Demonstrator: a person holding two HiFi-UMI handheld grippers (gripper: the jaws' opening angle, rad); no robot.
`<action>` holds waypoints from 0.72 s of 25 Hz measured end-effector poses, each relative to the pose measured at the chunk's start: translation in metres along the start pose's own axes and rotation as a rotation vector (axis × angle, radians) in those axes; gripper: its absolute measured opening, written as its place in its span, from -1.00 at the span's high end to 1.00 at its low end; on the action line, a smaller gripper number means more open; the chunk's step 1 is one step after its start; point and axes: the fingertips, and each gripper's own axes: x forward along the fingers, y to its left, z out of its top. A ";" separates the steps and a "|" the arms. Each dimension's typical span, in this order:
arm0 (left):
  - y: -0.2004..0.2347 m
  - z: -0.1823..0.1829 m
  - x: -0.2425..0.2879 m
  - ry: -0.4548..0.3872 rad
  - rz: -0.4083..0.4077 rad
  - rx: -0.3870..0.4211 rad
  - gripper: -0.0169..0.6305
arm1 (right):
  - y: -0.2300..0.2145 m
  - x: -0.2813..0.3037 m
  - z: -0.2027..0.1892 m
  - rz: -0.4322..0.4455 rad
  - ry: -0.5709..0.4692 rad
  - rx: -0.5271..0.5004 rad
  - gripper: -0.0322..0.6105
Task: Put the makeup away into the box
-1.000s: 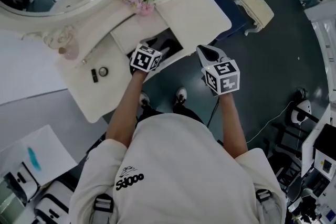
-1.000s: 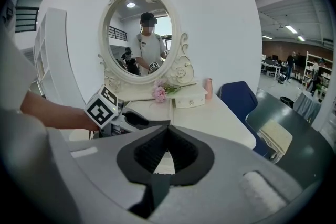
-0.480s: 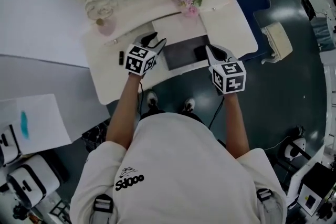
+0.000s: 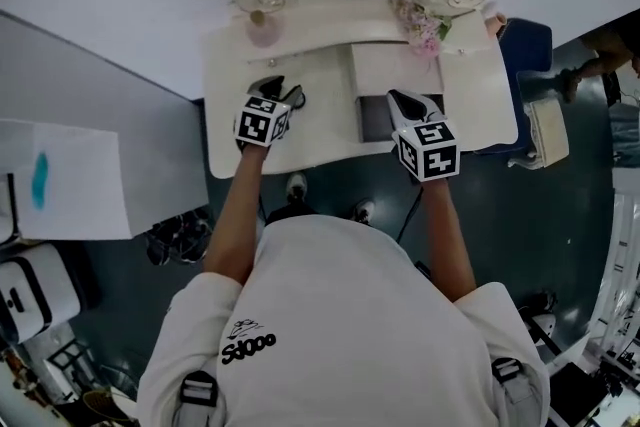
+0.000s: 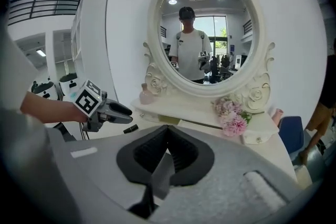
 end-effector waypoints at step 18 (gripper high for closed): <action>0.054 -0.127 0.046 0.294 0.059 -0.169 0.46 | 0.022 0.049 0.004 0.005 0.081 -0.018 0.89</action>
